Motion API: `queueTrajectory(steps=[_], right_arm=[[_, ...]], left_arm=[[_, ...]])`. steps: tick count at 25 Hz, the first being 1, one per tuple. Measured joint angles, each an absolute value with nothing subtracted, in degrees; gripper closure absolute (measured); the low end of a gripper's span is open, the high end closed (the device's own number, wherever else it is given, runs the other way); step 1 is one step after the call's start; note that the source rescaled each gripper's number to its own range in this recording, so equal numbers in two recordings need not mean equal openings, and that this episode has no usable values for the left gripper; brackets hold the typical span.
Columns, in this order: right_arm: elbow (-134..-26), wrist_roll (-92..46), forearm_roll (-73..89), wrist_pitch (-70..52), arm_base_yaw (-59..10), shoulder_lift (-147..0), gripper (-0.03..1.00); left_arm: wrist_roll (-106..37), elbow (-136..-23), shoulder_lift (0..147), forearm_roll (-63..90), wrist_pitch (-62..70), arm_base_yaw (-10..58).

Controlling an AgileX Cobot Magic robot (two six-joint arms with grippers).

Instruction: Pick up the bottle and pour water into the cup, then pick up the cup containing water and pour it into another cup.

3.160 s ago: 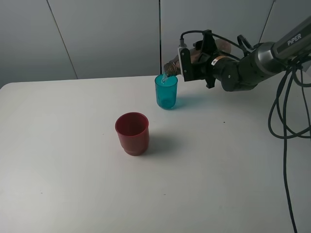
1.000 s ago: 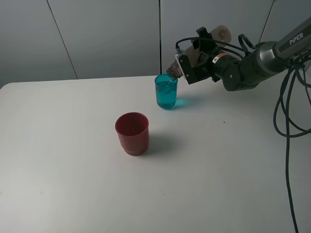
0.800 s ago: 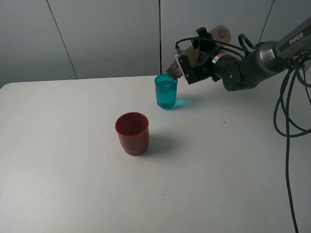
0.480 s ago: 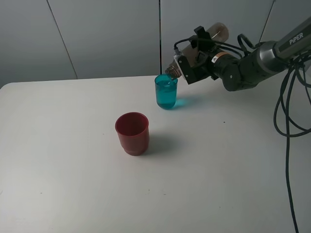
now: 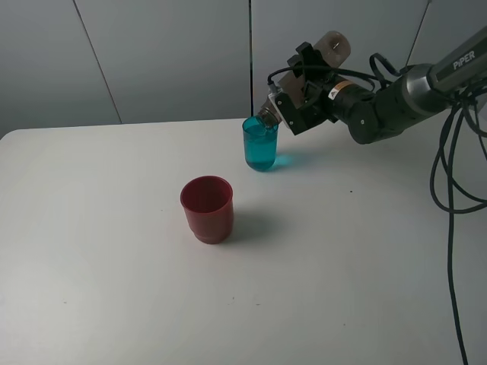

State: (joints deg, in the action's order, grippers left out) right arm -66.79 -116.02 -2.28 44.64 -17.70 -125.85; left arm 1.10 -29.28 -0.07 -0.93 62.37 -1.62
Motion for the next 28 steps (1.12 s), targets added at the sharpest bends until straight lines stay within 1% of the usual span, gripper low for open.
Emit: queueTrajectory(steps=[9,12,17,28], right_arm=[[-66.83,-115.86,-2.28,44.64,-17.70,-125.85,0.96],[-66.83,-111.52,-2.28,43.75,-17.70,-125.85,0.96],[-66.83,-94.62,-2.33,39.91,-17.70,-123.98,0.96],[-65.79,-52.66,-2.33,39.58,-17.70,-117.93,0.96]], left_arm=[[1.10,-29.28,-0.07,-0.93,62.37,-1.62],[1.10,-29.28,-0.07,-0.93,62.37,-1.62],[1.10,-29.28,-0.07,-0.93,62.37,-1.62],[1.10,-29.28,-0.07,-0.93,62.37,-1.62]])
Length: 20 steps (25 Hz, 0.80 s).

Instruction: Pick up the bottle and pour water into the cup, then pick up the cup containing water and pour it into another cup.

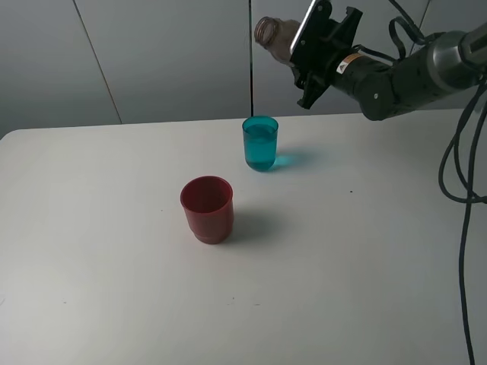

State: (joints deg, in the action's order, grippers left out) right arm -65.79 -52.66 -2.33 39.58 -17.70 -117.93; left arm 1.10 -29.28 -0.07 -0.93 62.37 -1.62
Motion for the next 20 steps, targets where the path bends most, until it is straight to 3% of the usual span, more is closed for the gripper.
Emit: queueTrajectory(steps=[8,15,20], right_arm=[[-61.44,-25.53,-2.97,39.58,-15.57,-116.96,0.96],[-58.30,-0.54,-6.70,39.72,-9.51,-116.88,0.96],[-57.42,6.95,-9.96,39.60,-4.56,-117.10,0.96]], left_arm=[[1.10,-29.28,-0.07,-0.93,62.37,-1.62],[1.10,-29.28,-0.07,-0.93,62.37,-1.62],[1.10,-29.28,-0.07,-0.93,62.37,-1.62]])
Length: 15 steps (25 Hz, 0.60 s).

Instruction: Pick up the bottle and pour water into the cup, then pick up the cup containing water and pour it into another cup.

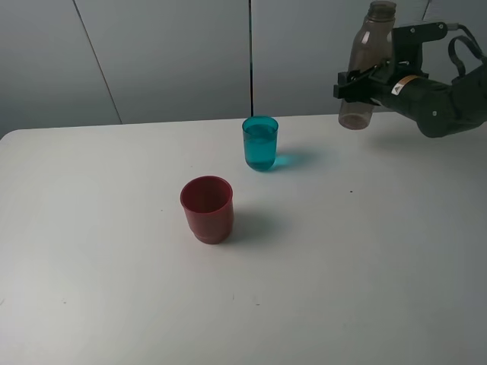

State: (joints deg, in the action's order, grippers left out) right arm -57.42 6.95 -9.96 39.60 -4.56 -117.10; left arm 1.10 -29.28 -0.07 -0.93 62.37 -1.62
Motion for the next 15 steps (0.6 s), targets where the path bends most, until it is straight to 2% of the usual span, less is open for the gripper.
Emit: queueTrajectory(steps=[7,15], right_arm=[[-57.42,6.11,-9.96,46.82,-2.52,-123.63,0.96],[-57.52,2.08,-10.38,49.26,-2.52,-127.70,0.96]], left_arm=[[1.10,-29.28,-0.07,-0.93,62.37,-1.62],[1.22,-29.28,-0.07,-0.93,62.37,-1.62]])
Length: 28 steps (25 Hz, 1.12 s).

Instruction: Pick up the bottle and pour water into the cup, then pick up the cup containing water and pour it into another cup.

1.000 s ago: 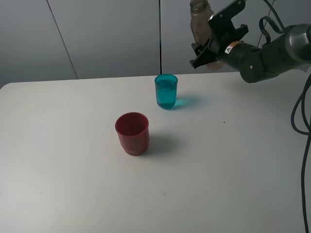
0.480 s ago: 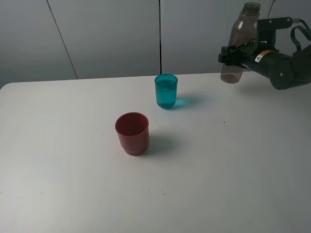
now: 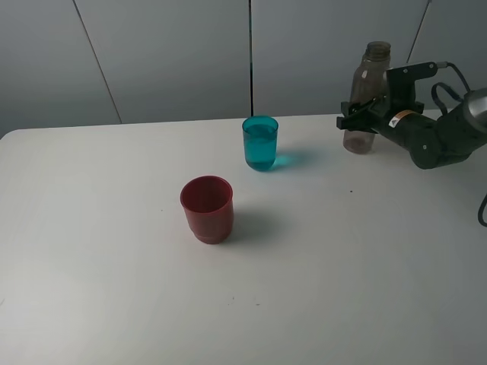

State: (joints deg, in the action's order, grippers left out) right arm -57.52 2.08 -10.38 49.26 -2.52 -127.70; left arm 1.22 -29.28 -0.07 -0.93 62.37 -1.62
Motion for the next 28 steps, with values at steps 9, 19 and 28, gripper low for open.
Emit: queueTrajectory(steps=[9,19,28], right_arm=[[-57.73,1.97,-11.00,49.37,-2.52,-127.70,0.96],[-57.83,3.59,-12.47,47.68,-2.52,-127.70,0.65],[-56.60,6.47,-14.55,41.52,-2.52,-124.87,-0.02]], left_arm=[[1.22,-29.28,-0.07,-0.93,62.37,-1.62],[1.22,-29.28,-0.07,-0.93,62.37,-1.62],[1.22,-29.28,-0.07,-0.93,62.37,-1.62]])
